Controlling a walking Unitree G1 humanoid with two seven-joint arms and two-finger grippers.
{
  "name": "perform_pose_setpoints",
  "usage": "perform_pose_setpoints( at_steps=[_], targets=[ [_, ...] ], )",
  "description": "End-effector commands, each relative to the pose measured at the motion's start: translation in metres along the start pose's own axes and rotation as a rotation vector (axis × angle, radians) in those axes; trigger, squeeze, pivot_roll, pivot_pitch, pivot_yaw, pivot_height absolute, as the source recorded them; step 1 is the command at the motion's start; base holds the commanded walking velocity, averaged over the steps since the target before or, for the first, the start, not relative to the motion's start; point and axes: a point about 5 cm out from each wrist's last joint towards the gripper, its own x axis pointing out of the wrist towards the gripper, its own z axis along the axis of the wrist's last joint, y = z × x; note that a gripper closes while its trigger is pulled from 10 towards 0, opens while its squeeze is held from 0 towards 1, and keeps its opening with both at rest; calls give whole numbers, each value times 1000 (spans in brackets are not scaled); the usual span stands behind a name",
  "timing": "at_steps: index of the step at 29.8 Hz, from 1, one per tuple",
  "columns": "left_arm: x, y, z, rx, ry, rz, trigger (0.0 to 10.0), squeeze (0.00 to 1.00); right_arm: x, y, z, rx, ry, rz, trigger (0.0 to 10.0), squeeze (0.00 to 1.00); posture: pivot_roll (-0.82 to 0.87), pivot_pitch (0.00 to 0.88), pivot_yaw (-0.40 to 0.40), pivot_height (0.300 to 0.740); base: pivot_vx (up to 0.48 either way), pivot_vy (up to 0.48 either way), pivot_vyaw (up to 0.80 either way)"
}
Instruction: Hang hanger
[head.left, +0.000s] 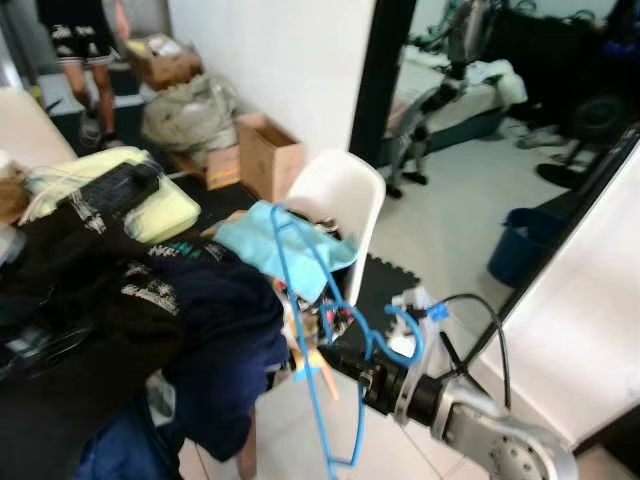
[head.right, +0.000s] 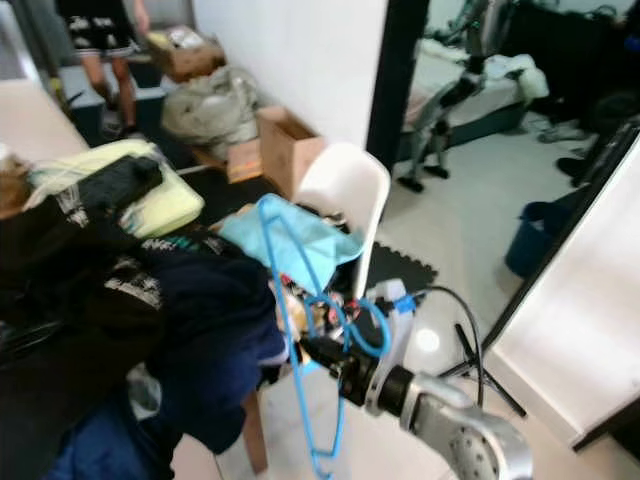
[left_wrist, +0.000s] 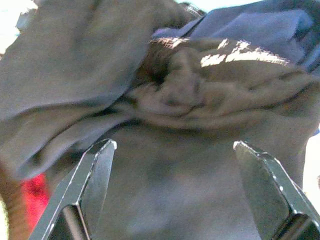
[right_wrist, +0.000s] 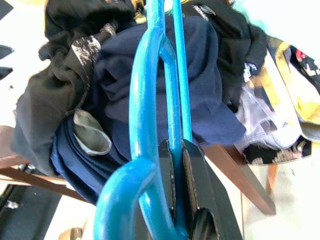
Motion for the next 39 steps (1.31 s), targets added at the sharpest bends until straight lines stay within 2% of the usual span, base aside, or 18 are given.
perform_pose_setpoints(
  at_steps=[1, 2, 3, 6, 7, 8, 9, 10, 12, 14, 15, 16, 17, 18, 20, 22, 29, 39],
  targets=[
    [-9, 4, 8, 57, 15, 9, 10000, 1000, -2, 0, 2, -26, -1, -5, 10000, 0, -43, 64, -59, 736, 0, 0, 0],
    [-14, 6, 13, 77, -4, 29, 10000, 1000, -2, 0, 3, -63, 7, -18, 10000, 0, -42, 67, -58, 736, 0, 0, 0],
    [-11, 3, 23, 95, -77, 35, 10000, 475, -1, 1, 4, -96, 13, -29, 10000, 0, -38, 68, -60, 736, 0, 0, 0],
    [-6, -3, 33, 104, -168, 34, 10000, 475, 0, 2, 4, -122, 16, -38, 10000, 0, -38, 68, -60, 736, 0, 0, 0],
    [1, -9, 34, 71, -213, 20, 10000, 0, 0, 2, 4, -129, 17, -36, 10000, 0, -47, 71, -61, 736, 0, 0, 0],
    [18, -17, 32, -28, -304, 55, 10000, 0, 0, 0, 7, -118, -3, -52, 10000, 0, -47, 76, -61, 736, 0, 0, 0],
    [18, -17, 32, -28, -304, 55, 10000, 0, 0, 0, 7, -118, -3, -52, 10000, 0, -47, 76, -61, 736, 0, 0, 0],
    [34, -25, 31, -133, -381, 88, 10000, 0, 0, -3, 9, -99, -26, -66, 10000, 0, -43, 77, -61, 736, 0, 0, 0],
    [75, -69, 21, -281, -448, 99, 10000, 0, 1, -12, 18, -59, -97, -128, 10000, 0, -52, 75, -57, 736, 0, 0, 0],
    [75, -69, 21, -281, -448, 99, 10000, 0, 1, -12, 18, -59, -97, -128, 10000, 0, -52, 75, -57, 736, 0, 0, 0],
    [86, -96, 14, -347, -452, 64, 10000, 0, 0, -16, 22, -63, -127, -171, 10000, 0, -55, 78, -57, 736, 0, 0, 0],
    [86, -96, 14, -347, -452, 64, 10000, 0, 0, -16, 22, -63, -127, -171, 10000, 0, -55, 78, -57, 736, 0, 0, 0],
    [92, -122, 9, -411, -456, 12, 10000, 0, -1, -20, 25, -77, -145, -218, 10000, 0, -54, 85, -62, 736, 0, 0, 0],
    [92, -122, 9, -411, -456, 12, 10000, 0, -1, -20, 25, -77, -145, -218, 10000, 0, -54, 85, -62, 736, 0, 0, 0],
    [93, -150, -6, -510, -419, -9, 10000, 0, -3, -22, 26, -153, -140, -286, 10000, 0, -50, 92, -57, 736, 0, 0, 0],
    [90, -162, -18, -531, -371, -16, 10000, 0, -3, -19, 25, -207, -130, -299, 10000, 0, -44, 95, -63, 736, 0, 0, 0],
    [88, -161, -17, -526, -385, 7, 10000, 0, -1, -18, 24, -188, -137, -284, 10000, 0, -25, 92, -58, 736, 0, 0, 0],
    [93, -123, 32, -382, -546, 242, 10000, 0, 4, -22, 38, -129, -222, -294, 10000, 0, -24, 86, -37, 736, -64, 0, 0]
  ],
)
